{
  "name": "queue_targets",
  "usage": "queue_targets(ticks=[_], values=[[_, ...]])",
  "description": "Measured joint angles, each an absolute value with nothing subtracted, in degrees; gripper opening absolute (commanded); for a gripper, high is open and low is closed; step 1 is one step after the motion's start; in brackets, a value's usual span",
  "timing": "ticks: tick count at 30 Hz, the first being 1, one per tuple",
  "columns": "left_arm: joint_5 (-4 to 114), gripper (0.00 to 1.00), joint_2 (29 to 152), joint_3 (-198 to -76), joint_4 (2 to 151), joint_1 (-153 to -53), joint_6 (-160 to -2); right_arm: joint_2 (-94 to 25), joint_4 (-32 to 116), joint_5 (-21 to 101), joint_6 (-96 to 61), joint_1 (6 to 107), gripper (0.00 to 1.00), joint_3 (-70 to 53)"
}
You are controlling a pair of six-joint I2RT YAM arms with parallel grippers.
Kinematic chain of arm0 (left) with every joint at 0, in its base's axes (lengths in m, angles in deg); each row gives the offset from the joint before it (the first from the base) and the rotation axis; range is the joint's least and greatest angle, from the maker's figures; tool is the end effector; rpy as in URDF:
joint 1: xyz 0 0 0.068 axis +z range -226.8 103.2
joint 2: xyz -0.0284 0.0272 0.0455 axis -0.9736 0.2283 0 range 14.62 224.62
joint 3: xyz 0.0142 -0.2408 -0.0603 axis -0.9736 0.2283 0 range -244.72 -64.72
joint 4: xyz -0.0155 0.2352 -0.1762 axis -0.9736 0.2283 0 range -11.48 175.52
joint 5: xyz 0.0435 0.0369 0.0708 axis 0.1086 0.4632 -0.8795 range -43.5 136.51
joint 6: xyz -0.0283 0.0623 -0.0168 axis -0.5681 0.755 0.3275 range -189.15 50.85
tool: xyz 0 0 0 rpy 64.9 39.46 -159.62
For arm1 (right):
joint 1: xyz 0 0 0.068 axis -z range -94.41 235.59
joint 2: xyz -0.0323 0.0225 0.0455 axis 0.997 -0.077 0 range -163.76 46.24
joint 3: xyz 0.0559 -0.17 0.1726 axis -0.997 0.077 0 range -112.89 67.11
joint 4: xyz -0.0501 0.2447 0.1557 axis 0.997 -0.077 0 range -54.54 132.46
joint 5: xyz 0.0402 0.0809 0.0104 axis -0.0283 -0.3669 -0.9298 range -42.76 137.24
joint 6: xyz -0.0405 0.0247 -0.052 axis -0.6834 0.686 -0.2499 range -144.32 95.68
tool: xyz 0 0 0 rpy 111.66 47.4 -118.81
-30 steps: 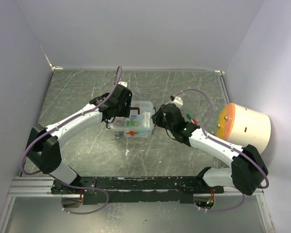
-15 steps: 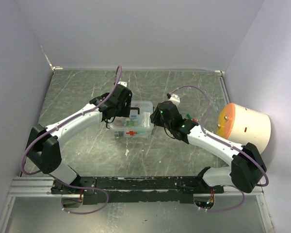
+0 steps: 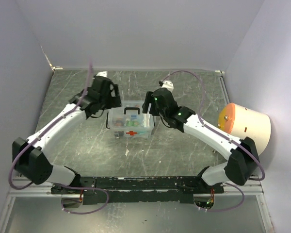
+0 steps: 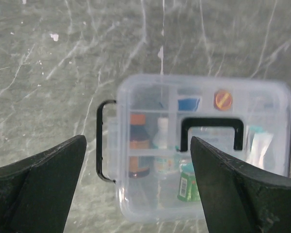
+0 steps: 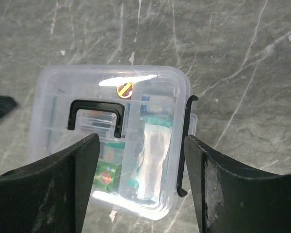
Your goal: Organize the medicine kit
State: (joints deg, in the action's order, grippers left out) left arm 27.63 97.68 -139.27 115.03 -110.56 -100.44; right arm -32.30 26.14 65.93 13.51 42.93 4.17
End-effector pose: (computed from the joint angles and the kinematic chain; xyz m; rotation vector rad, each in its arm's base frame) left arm 0.3158 -0.1888 0.2775 -0.1089 2.3091 -0.1899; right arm 0.2827 0.2354 0.2622 0.1045 2.1323 0.4955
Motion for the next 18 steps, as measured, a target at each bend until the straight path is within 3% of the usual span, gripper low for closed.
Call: queue_targets(ticks=[7,18], values=[[40.3,0.98,85.5,-121.5,102.7,-92.9,-108.4,-39.1,23.7,64.7,9.2,42.7,0.72,-0.2],[65.7,1.00,84.5,-101.0,76.8,-81.0,-123.3,-43.0,20.8,64.6,6.7,42.0,0.70,-4.9]])
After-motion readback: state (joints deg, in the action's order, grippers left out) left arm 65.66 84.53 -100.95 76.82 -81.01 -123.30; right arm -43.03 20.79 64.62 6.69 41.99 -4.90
